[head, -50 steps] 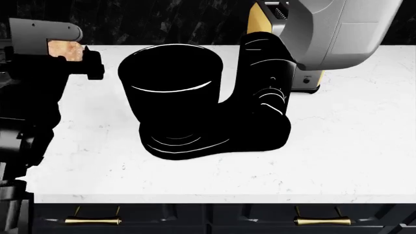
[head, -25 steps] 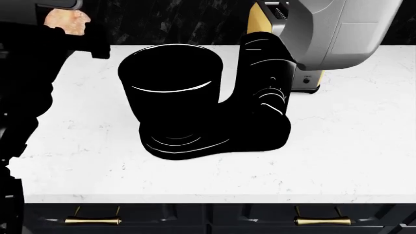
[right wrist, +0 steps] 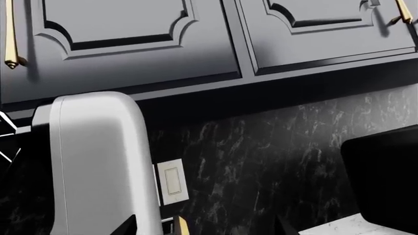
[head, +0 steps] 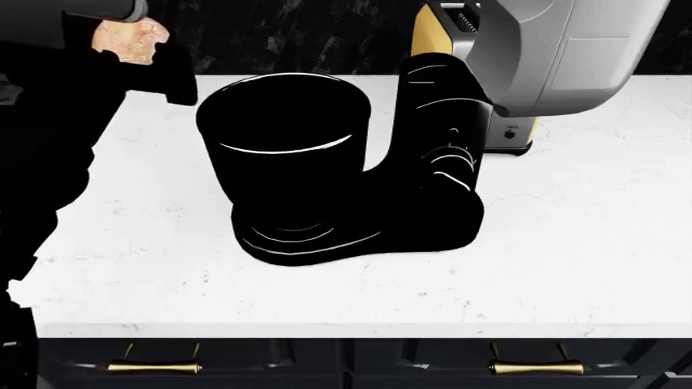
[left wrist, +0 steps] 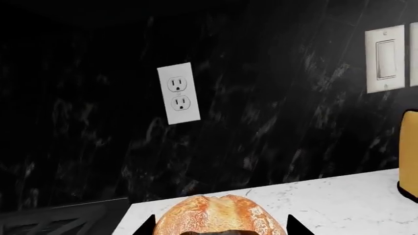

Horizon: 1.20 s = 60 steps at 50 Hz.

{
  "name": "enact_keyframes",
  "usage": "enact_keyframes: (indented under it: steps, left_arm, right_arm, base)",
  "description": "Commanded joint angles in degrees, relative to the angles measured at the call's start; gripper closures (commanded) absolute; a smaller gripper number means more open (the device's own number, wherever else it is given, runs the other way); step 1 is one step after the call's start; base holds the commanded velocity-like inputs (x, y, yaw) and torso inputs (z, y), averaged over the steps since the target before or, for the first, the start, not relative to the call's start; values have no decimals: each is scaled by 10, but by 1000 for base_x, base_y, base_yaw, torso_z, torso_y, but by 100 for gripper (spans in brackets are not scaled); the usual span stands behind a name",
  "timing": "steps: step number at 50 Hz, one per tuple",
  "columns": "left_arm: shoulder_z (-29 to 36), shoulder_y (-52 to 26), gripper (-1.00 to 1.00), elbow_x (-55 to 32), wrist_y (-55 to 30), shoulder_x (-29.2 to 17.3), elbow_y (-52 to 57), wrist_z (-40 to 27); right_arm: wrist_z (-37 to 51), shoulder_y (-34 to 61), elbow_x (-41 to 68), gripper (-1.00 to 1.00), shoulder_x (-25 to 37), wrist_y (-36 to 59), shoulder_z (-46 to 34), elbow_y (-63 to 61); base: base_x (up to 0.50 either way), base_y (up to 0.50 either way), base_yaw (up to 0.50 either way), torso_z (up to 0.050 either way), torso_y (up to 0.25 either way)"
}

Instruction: Place the bread in the stand mixer bowl.

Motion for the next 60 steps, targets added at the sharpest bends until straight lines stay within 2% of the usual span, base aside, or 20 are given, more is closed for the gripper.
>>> enact_keyframes:
  steps: [1, 18, 29, 51, 60]
  left_arm:
    - [-6, -24, 100, -16, -14, 1, 7, -7]
    - [0, -51, 100, -39, -47, 17, 24, -7]
    - [-28, -55, 100, -103, -102, 38, 83, -13]
    - [-56, -50, 100, -170, -145, 49, 124, -11]
    - [-87, -46, 100, -217, -178, 76, 138, -32]
  right_arm:
    - [-2, 0, -4, -100, -2, -1, -4, 0]
    - [-5, 2, -10, -100, -2, -3, -10, 1]
    - [-13, -2, -10, -100, -9, -2, -3, 1]
    - [-23, -10, -18, -100, -15, 4, 3, -1]
    - [-32, -12, -24, -100, -22, 9, 7, -2]
  base:
    - [0, 0, 0, 0, 0]
    - [0, 0, 0, 0, 0]
    - [0, 0, 0, 0, 0]
    - [0, 0, 0, 0, 0]
    - [0, 0, 0, 0, 0]
